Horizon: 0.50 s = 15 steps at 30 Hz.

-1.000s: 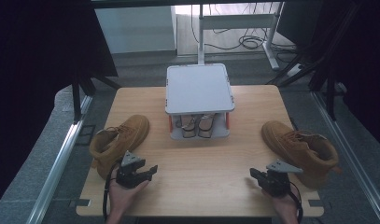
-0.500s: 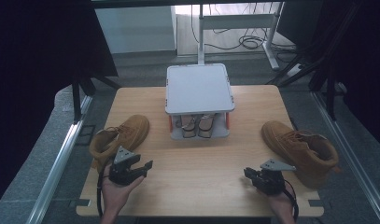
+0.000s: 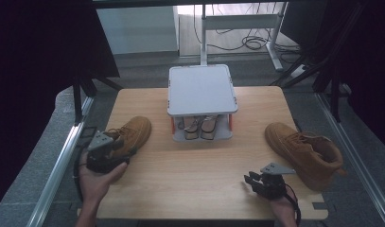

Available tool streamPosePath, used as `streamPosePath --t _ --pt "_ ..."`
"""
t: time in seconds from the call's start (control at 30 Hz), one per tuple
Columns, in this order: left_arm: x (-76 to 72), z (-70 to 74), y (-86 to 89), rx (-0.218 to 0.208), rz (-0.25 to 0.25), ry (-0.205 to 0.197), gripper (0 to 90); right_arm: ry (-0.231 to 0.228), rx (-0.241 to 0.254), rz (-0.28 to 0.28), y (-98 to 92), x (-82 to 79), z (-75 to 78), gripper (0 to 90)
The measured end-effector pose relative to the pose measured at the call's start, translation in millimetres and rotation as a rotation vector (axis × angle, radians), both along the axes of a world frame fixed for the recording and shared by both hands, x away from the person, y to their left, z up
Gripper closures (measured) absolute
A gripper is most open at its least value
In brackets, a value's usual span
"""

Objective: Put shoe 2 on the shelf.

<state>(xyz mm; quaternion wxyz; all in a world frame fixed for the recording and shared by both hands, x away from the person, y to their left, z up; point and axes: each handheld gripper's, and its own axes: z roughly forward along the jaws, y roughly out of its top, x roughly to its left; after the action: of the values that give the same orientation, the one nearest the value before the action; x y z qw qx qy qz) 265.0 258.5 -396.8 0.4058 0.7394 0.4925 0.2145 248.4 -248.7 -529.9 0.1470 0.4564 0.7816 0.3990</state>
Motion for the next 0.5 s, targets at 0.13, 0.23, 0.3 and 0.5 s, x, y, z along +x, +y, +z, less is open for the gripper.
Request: streamPosePath --t 0.13,0.23,0.3,0.5 --pt "9.3 9.1 20.1 0.015 0.04 0.004 42.6 0.001 -0.006 -0.009 0.1 -0.1 -0.6 66.0" --pt "18.4 16.8 36.7 0.025 0.075 0.008 42.9 0.002 -0.004 -0.016 -1.1 -0.7 -0.5 65.0" --pt "25.1 19.1 46.7 0.028 0.095 0.024 43.0 0.001 -0.002 -0.023 -1.8 -0.7 -1.1 64.3" --pt "39.7 5.7 66.7 0.047 0.141 0.085 43.7 0.003 -0.008 -0.031 -1.4 -0.9 -1.6 63.5"
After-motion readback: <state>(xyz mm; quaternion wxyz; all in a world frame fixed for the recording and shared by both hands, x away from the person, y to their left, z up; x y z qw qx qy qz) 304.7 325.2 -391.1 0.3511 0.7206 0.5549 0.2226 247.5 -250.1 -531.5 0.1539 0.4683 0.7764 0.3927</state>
